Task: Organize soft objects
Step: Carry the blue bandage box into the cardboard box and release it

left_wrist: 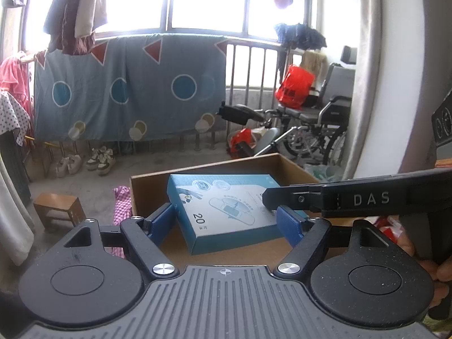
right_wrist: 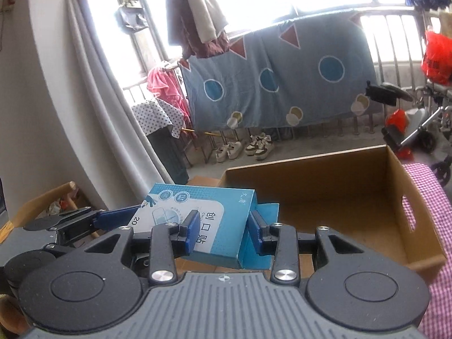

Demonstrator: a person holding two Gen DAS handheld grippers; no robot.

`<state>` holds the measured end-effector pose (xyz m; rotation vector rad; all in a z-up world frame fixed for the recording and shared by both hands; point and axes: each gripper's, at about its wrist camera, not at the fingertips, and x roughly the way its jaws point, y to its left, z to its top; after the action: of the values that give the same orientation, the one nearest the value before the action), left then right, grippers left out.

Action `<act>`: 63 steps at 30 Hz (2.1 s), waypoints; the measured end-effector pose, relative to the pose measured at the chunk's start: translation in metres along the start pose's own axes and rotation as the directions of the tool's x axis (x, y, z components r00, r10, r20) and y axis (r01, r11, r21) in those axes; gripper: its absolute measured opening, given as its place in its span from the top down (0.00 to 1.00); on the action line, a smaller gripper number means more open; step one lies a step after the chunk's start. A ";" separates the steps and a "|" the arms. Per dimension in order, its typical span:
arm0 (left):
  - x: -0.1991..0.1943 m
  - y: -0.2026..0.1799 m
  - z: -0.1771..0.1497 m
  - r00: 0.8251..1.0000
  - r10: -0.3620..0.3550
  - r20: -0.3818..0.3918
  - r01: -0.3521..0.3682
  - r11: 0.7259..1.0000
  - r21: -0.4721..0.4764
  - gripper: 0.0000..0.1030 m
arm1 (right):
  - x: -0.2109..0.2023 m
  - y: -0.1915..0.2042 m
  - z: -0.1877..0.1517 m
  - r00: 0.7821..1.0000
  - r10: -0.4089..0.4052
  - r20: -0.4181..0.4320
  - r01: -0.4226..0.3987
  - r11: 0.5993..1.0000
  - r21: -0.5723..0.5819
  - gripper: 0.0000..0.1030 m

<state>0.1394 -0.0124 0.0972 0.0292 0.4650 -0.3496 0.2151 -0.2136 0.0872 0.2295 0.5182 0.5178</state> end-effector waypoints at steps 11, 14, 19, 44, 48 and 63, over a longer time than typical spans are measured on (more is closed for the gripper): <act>0.087 0.023 0.020 0.993 0.048 -0.106 -0.039 0.996 0.081 0.23 | 0.109 -0.057 0.053 0.978 0.010 -0.206 -0.003 0.999 0.034 0.61; 0.117 0.028 0.018 0.986 0.069 -0.153 -0.053 0.993 0.108 0.16 | 0.146 -0.074 0.059 0.964 0.002 -0.266 0.012 0.999 0.051 0.61; 0.150 0.030 0.005 0.946 0.240 -0.218 -0.192 0.956 0.221 0.02 | 0.217 -0.103 0.045 0.911 -0.013 -0.413 0.065 0.991 0.114 0.62; 0.034 0.088 -0.018 0.975 0.129 -0.182 -0.159 0.975 -0.158 0.00 | 0.299 -0.105 0.015 0.782 -0.043 -0.622 0.204 0.961 0.189 0.61; 0.025 0.090 -0.027 0.976 0.126 -0.175 -0.159 0.969 -0.188 0.00 | 0.302 -0.100 0.015 0.784 -0.039 -0.620 0.200 0.961 0.193 0.61; -0.012 0.079 -0.051 0.987 0.098 -0.126 -0.123 0.971 -0.205 0.00 | 0.210 -0.108 0.045 0.869 -0.088 -0.488 0.197 0.964 0.177 0.56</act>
<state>0.1337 0.0717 0.0533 -0.1324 0.6109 -0.1875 0.4402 -0.1985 0.0027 0.2746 1.0729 0.3669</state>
